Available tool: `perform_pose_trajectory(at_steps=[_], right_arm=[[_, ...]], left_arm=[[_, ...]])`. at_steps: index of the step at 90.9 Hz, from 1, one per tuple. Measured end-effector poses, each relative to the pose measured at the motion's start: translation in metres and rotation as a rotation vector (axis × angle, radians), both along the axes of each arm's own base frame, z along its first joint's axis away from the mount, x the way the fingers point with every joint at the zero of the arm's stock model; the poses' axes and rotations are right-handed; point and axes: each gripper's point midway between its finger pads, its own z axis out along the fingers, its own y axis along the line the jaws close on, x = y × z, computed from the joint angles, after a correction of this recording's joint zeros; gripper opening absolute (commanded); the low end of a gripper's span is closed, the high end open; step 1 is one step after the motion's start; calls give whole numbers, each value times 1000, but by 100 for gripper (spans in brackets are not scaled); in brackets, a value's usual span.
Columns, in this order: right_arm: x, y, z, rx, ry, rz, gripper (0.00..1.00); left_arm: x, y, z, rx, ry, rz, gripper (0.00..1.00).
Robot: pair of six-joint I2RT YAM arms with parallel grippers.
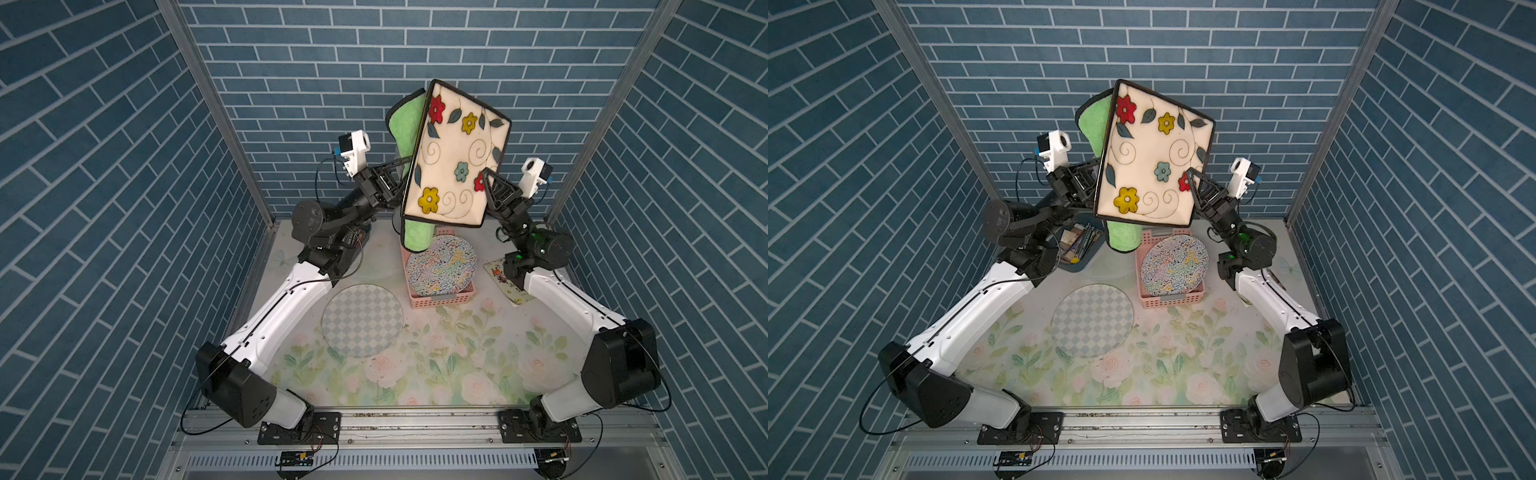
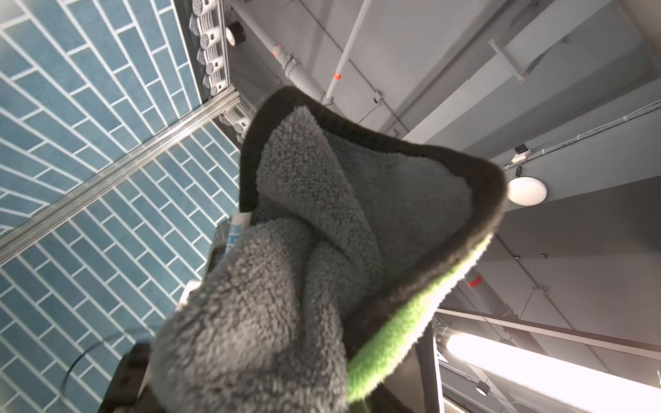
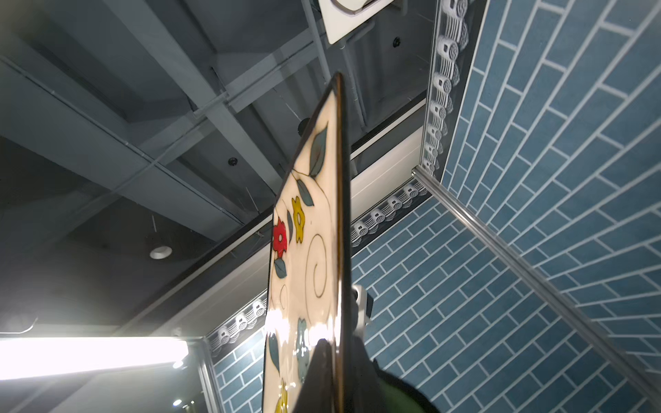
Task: Wipe the wet plate dry
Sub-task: Wipe the plate with towel.
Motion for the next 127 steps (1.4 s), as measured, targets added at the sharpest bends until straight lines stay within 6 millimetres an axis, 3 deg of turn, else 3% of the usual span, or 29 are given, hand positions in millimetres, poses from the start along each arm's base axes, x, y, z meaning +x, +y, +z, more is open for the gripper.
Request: perform_pose_trajectory(at_steps=[10, 19, 28, 36, 43, 51, 65, 76, 87, 95, 101, 108, 117, 122, 127], right_arm=[[-15, 15, -4, 24, -12, 42, 0], [-22, 20, 11, 35, -97, 47, 0], [-22, 10, 35, 58, -191, 25, 0], [-14, -10, 47, 74, -222, -23, 0], [-1, -27, 39, 77, -185, -74, 0], [10, -34, 12, 73, -87, -106, 0], [3, 1, -33, 58, 74, -47, 0], [-14, 22, -28, 97, 80, 8, 0], [-18, 21, -5, 123, -16, 12, 0], [-16, 17, 16, 121, -93, 5, 0], [-11, 9, 28, 114, -119, -16, 0], [2, -5, 28, 95, -118, -69, 0], [39, -26, 11, 55, -18, -195, 0], [63, -35, -11, 12, 73, -280, 0], [85, -42, -36, -42, 170, -364, 0]], left_arm=[[0, 1, 11, -66, -18, -14, 0], [-11, -12, 12, -116, -12, -61, 0], [-21, -21, 10, -152, -3, -97, 0], [-23, -30, -4, -133, 30, -120, 0], [-17, -29, -15, -107, 46, -115, 0], [-5, -18, -17, -87, 56, -77, 0], [12, 3, -4, -102, 43, -11, 0], [3, 12, 17, -163, -16, -5, 0], [-22, 14, 26, -221, -47, -17, 0], [-34, 15, 8, -204, -18, -8, 0], [-38, 5, -22, -139, 33, -20, 0], [-31, -5, -62, -33, 109, -1, 0], [-23, -9, -106, 137, 183, 68, 0], [-19, -2, -116, 225, 188, 157, 0], [-16, 11, -112, 294, 175, 273, 0]])
